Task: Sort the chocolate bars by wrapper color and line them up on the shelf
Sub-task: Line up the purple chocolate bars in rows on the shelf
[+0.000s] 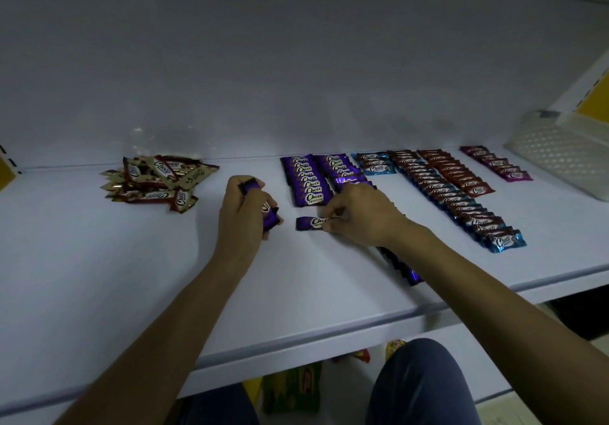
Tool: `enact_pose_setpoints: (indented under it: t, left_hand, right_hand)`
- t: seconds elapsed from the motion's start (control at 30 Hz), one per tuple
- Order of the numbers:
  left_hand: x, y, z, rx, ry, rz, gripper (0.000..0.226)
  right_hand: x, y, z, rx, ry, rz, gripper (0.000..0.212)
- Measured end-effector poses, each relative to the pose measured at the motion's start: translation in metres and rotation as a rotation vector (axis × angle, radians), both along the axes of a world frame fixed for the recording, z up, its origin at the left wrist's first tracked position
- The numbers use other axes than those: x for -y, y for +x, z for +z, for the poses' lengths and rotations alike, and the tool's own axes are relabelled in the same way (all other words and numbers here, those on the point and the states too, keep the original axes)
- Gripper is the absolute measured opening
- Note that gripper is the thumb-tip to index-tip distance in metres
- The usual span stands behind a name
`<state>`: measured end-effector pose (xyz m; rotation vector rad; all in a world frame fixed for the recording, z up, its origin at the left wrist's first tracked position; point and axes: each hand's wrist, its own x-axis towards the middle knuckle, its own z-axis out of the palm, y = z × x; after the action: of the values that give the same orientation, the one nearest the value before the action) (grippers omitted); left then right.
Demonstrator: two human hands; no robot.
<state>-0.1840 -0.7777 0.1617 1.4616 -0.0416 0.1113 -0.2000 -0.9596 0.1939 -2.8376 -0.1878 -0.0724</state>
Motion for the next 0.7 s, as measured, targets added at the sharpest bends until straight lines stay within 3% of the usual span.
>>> enact_pose_setpoints:
  t: [0.27,0.37,0.47,0.53,0.6,0.7]
  left_hand:
    - [0.000,0.006,-0.008,0.078,0.087,-0.001,0.016]
    - [0.000,0.005,-0.006,0.105,0.125,0.008,0.004]
    - [0.000,0.003,-0.003,0.096,0.112,-0.012,0.013]
    - [0.000,0.002,0.000,0.135,0.140,-0.023,0.009]
    - [0.001,0.001,0.000,0.197,0.177,-0.070,0.008]
    - [0.001,-0.001,-0.005,0.239,0.218,-0.126,0.021]
  right_hand:
    - [-0.006,0.015,-0.007,0.228,-0.029,-0.079,0.013]
    - [-0.008,0.022,-0.009,0.236,-0.066,-0.071,0.018]
    - [-0.007,0.024,-0.009,0.281,-0.093,-0.053,0.022]
    - [-0.010,0.019,-0.006,0.322,0.238,-0.006,0.016]
    - [-0.021,0.010,0.001,0.160,0.695,0.046,0.011]
    - [-0.028,0.007,0.006,0.098,0.888,0.071,0.020]
